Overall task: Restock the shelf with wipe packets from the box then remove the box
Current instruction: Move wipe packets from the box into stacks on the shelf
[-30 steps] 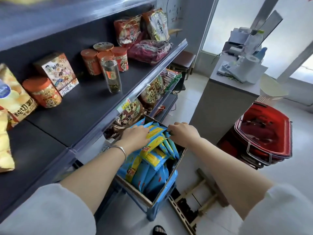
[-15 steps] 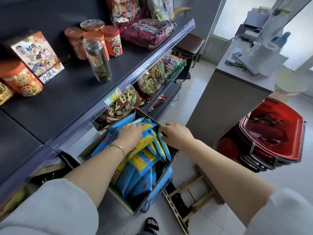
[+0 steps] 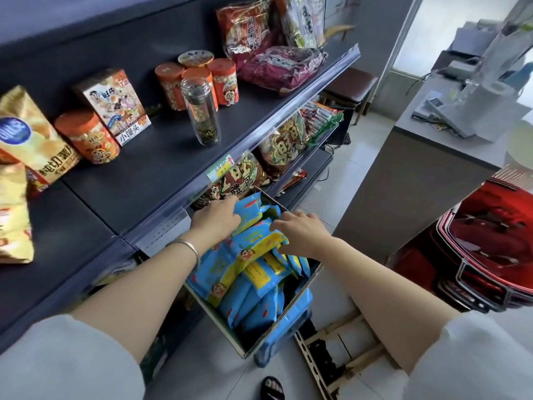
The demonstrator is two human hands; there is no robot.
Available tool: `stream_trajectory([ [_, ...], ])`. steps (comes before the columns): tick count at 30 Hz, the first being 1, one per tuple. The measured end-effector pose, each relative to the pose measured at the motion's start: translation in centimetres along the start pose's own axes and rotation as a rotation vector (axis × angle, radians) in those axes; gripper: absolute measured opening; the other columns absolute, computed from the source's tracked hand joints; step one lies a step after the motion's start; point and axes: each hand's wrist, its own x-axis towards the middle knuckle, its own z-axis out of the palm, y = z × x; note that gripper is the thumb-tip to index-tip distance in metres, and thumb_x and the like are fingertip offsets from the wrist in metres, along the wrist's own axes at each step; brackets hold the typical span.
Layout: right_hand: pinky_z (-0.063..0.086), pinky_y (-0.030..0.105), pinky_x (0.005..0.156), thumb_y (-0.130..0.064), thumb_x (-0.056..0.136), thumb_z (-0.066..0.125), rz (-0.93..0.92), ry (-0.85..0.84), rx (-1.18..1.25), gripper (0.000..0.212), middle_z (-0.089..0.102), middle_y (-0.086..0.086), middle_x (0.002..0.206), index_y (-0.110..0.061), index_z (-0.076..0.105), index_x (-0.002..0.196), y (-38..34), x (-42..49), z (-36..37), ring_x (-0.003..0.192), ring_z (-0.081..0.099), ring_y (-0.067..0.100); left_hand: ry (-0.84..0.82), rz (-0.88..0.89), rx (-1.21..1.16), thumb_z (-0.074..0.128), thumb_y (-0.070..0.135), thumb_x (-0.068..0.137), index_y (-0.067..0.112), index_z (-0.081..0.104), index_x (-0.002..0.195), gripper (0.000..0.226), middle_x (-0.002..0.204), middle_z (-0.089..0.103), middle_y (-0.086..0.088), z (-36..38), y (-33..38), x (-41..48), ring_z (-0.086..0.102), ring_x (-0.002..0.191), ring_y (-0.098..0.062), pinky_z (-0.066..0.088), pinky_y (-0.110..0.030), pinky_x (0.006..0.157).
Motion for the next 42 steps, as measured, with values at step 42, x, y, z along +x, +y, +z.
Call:
stream_trajectory([
  [42,0.048,0.051,0.081,-0.009,0.083,0.068,-0.013,0.641,0.044,0.046,0.057,0.014,0.127,-0.030,0.063,0.123,-4.6,-0.3,-6.7,0.114,0.051,0.043,0.155,-0.047,-0.272,0.047,0.024,0.095,0.031,0.036,0.134,0.041,0.122,0.057,-0.007,-8.7,-5.4,-4.6,0.061,0.093,-0.028,0.052,-0.042,0.080],
])
